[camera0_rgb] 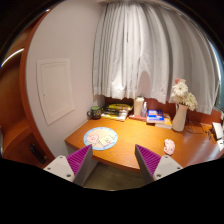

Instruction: Arrange mouse

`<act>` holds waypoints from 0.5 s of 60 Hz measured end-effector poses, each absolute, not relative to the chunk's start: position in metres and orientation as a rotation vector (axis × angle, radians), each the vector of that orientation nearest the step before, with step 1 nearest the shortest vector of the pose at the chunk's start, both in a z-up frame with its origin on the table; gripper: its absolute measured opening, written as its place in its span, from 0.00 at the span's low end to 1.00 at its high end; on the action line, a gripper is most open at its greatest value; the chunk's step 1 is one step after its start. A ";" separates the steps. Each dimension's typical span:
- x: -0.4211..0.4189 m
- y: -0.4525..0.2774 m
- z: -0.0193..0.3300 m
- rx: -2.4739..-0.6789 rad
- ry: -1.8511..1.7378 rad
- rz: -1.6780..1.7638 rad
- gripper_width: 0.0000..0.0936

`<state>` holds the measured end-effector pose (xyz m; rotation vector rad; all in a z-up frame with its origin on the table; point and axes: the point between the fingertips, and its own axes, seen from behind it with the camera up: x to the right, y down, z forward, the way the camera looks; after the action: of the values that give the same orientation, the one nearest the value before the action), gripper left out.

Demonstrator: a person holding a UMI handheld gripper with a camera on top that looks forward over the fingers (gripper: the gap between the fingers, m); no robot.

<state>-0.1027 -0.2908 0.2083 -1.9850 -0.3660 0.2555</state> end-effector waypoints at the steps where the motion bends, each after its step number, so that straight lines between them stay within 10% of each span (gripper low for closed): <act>1: -0.102 -0.291 0.205 -1.993 -0.358 0.253 0.91; 30: 0.079 -0.258 0.021 -2.305 -0.106 0.016 0.91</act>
<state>0.0786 -0.2581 0.0211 -2.3048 -0.1064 0.0158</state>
